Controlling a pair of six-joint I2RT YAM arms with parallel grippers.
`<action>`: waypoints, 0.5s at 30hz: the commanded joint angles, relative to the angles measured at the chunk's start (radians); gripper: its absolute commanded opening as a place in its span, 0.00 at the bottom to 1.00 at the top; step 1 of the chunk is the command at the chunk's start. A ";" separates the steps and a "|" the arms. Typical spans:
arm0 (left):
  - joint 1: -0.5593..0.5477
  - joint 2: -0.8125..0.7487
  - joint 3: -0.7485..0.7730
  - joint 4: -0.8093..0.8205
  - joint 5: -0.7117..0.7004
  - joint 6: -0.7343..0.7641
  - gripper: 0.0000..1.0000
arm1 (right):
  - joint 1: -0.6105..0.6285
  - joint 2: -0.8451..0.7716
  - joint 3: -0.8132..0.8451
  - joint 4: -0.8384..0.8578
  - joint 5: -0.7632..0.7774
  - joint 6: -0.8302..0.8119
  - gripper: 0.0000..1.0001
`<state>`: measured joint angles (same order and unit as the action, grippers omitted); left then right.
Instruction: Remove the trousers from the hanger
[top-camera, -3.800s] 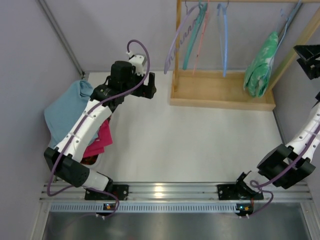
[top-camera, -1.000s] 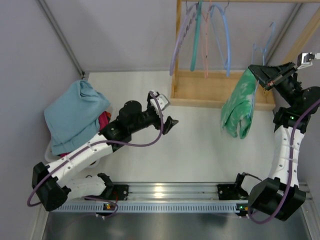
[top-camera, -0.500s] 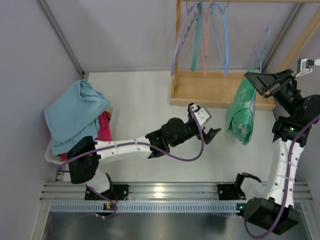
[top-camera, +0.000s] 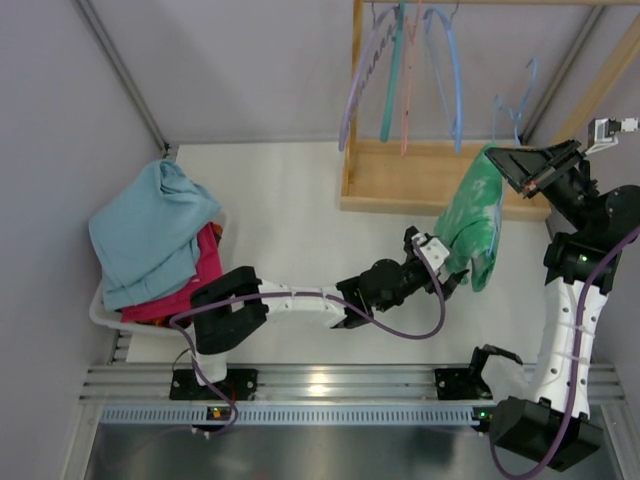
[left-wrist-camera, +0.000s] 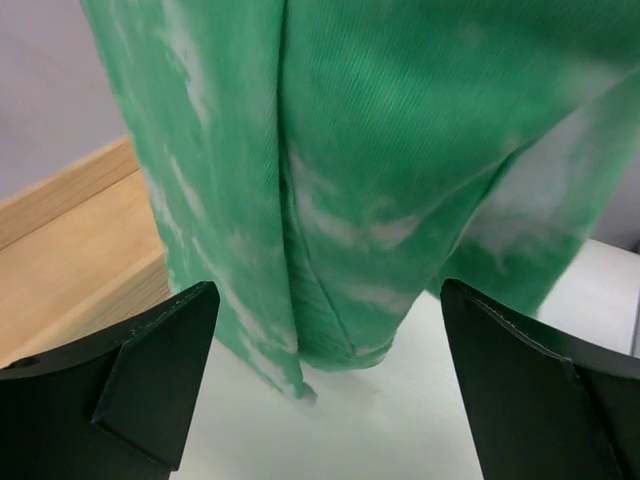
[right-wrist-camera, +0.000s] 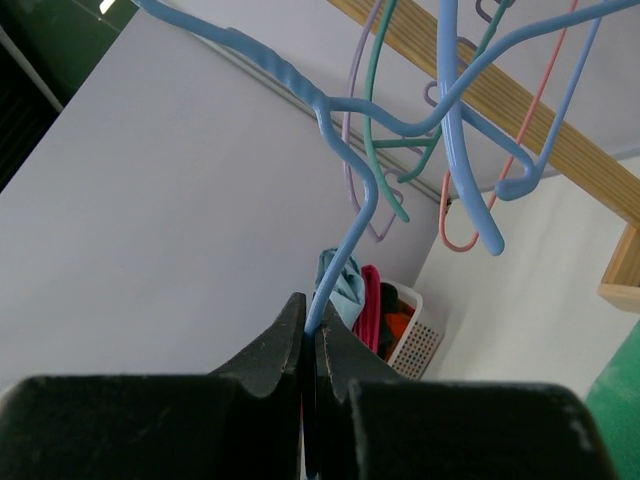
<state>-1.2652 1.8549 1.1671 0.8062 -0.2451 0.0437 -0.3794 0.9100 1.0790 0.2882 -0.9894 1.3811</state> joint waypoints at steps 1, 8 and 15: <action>0.007 0.032 0.052 0.126 -0.078 0.021 0.99 | 0.016 -0.040 0.094 0.080 0.028 -0.028 0.00; 0.033 0.142 0.157 0.195 -0.141 0.088 0.99 | 0.023 -0.051 0.070 0.031 0.023 -0.057 0.00; 0.047 0.141 0.161 0.234 -0.105 0.111 0.99 | 0.025 -0.039 0.091 0.032 0.021 -0.056 0.00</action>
<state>-1.2274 2.0136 1.2942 0.8856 -0.3347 0.1326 -0.3729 0.8959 1.0885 0.2451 -0.9855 1.3342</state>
